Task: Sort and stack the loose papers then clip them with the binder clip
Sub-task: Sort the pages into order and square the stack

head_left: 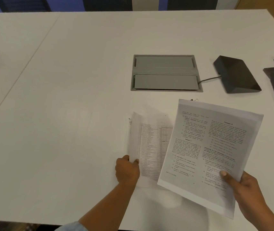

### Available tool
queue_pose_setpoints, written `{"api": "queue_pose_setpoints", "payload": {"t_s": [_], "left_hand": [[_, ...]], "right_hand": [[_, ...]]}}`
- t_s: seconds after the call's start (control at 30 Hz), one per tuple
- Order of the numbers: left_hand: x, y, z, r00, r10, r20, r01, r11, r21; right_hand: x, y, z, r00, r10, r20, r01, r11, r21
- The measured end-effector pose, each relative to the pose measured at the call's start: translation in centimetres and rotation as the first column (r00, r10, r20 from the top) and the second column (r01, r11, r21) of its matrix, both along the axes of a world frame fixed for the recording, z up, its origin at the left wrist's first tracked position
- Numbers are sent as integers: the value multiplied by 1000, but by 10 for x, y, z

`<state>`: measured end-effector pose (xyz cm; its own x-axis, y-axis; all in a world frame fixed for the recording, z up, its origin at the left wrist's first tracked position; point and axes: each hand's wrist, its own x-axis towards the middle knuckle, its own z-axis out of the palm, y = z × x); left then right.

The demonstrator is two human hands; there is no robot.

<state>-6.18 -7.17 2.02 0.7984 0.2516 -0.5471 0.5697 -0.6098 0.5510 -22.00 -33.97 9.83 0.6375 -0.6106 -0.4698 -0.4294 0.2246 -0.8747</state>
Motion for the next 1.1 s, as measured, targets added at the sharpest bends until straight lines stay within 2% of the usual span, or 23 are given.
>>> {"api": "queue_pose_setpoints", "payload": {"t_s": [0.1,0.2,0.33,0.43,0.53,0.73,0.87,1.1], "left_hand": [[0,-3,4,986,-163,-35,167,941,295],[-1,-10,5,961,-259,-101,277,861,427],[6,-20,3,962,-261,-81,272,899,344],[16,-21,2,980,-172,-103,190,960,204],[23,-19,4,980,-127,-152,144,984,105],[25,-16,-2,953,-235,-192,248,968,49],[19,-15,-3,959,-250,-132,259,964,62],[14,-4,5,984,-175,13,176,979,-107]], "right_hand": [[0,1,4,1000,12,-1,-12,1000,-23],[1,1,5,1000,-4,-1,4,1000,-22],[0,2,6,1000,5,-4,-5,1000,-8],[0,2,8,1000,-7,-28,6,999,-33],[0,1,8,999,-3,-46,1,999,-53],[0,3,13,998,-24,-58,18,995,-98],[-1,3,14,997,-33,-69,24,993,-115],[-1,2,16,997,-14,-80,5,993,-122]]}}
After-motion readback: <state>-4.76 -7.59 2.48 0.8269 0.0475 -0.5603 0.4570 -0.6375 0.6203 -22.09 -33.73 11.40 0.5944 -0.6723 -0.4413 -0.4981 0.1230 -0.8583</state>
